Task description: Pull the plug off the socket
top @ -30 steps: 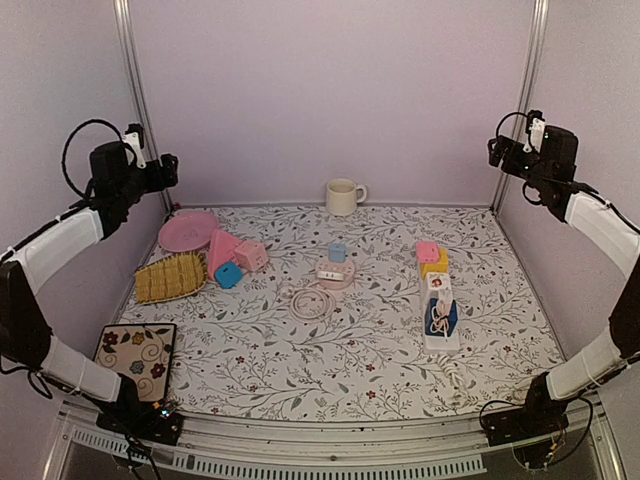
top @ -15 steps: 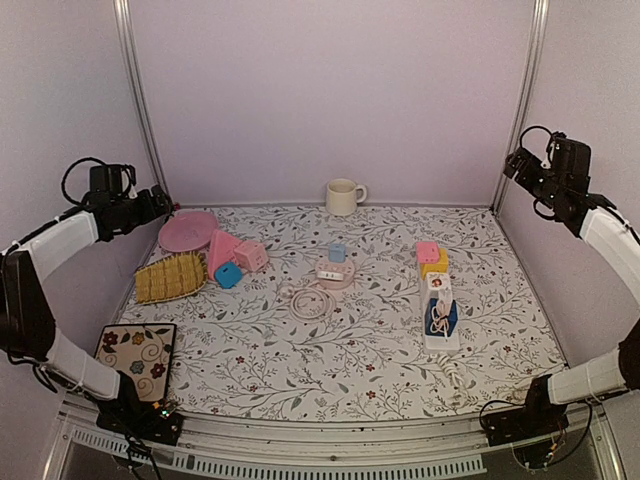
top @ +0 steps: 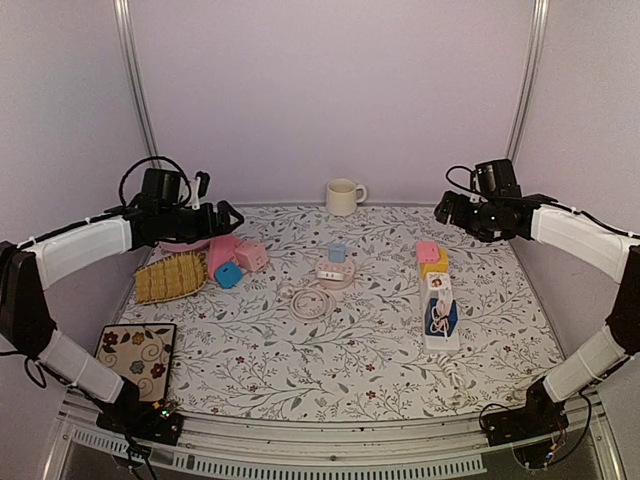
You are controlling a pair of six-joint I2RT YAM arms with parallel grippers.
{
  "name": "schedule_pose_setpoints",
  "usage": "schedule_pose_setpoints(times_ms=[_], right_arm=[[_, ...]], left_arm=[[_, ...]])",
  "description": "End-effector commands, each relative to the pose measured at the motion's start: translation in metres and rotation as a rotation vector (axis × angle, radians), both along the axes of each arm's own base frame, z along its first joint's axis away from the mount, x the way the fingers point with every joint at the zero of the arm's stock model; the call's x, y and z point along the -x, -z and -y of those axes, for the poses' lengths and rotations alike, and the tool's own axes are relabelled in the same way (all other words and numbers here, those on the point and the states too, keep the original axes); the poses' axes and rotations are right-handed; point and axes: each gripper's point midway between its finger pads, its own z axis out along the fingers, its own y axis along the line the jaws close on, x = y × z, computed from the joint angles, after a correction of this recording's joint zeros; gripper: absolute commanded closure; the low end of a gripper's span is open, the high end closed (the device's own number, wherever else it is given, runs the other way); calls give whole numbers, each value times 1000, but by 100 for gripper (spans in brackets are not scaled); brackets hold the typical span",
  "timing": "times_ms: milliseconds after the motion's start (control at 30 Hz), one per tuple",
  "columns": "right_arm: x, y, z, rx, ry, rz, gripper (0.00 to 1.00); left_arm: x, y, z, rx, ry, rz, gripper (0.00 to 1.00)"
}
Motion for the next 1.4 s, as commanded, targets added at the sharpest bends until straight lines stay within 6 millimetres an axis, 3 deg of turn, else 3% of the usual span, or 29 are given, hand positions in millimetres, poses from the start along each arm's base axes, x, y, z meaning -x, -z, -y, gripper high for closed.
schedule_pose_setpoints(times_ms=[0,167,333,400,600,833,967,1200,1367], right_arm=[[3,22,-16,46,1,-97,1],[-3,35,-38,131,-13,-139,0],[-11,49,-62,262,-46,-170,1],[-15,65,-69,336,-53,-215,2],[-19,84,-64,565,0,-328,9],[-9,104,-60,778,42,-413,11],[-3,112,-48,858,74,-449,11],[1,93,-40,856,119,-427,11],[-1,74,-42,812,124,-384,25]], left_arm=[[9,6,42,8,99,-39,3],[21,16,72,-1,174,-67,3],[23,14,78,-9,196,-60,3],[24,10,77,-20,196,-47,3],[26,8,71,-53,192,-34,3],[24,7,73,-65,207,-34,3],[21,8,77,-60,220,-36,3],[17,8,81,-58,235,-38,3],[18,10,82,-52,239,-46,3]])
